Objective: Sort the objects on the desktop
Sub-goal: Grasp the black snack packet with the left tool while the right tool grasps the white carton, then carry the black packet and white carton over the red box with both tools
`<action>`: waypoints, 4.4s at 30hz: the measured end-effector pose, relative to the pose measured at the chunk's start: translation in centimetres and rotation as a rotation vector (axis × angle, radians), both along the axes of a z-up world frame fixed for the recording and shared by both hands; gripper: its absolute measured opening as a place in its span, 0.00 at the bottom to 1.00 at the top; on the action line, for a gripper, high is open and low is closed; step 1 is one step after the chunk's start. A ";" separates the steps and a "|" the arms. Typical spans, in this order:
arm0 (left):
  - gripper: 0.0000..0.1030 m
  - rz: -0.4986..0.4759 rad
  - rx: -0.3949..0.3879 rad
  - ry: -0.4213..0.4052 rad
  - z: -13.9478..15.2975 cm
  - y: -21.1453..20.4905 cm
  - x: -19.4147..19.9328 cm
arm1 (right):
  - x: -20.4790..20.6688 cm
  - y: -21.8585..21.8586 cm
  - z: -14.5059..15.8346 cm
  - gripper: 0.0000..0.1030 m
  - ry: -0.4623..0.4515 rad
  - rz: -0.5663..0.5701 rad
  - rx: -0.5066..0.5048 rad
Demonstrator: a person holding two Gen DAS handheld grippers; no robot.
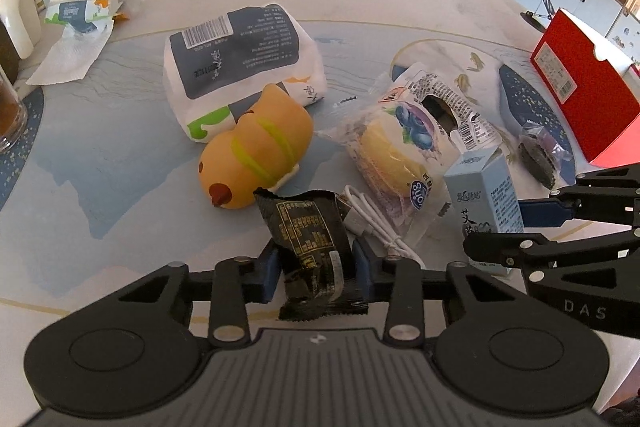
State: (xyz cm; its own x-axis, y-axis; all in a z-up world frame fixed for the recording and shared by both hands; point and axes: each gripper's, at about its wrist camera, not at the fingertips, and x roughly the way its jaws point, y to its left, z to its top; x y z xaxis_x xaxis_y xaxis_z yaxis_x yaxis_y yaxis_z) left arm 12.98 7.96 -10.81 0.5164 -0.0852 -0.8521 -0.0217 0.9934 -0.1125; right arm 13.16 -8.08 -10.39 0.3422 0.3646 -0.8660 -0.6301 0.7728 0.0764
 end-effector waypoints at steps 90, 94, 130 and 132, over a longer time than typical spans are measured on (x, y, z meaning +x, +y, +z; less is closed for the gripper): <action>0.33 -0.385 -0.031 -0.211 13.1 -24.9 6.7 | 5.3 -29.1 12.0 0.28 -0.133 -0.371 0.208; 0.33 -0.425 -0.026 -0.211 13.2 -27.0 7.8 | 6.2 -30.6 11.8 0.28 -0.132 -0.391 0.194; 0.33 -0.642 0.050 -0.017 7.6 -39.5 18.4 | 18.0 -35.1 5.9 0.28 -0.019 -0.433 0.035; 0.33 -0.650 0.064 -0.008 7.3 -39.9 18.5 | 18.6 -35.1 5.4 0.28 -0.005 -0.436 0.034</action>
State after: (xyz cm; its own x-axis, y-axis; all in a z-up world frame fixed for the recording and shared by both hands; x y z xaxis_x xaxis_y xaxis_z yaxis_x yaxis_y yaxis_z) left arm 31.50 -31.94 -3.51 0.3833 -0.3314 -0.8621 0.5867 0.8083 -0.0498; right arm 31.74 -43.16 -4.97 0.4748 0.2128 -0.8540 -0.2454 0.9638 0.1037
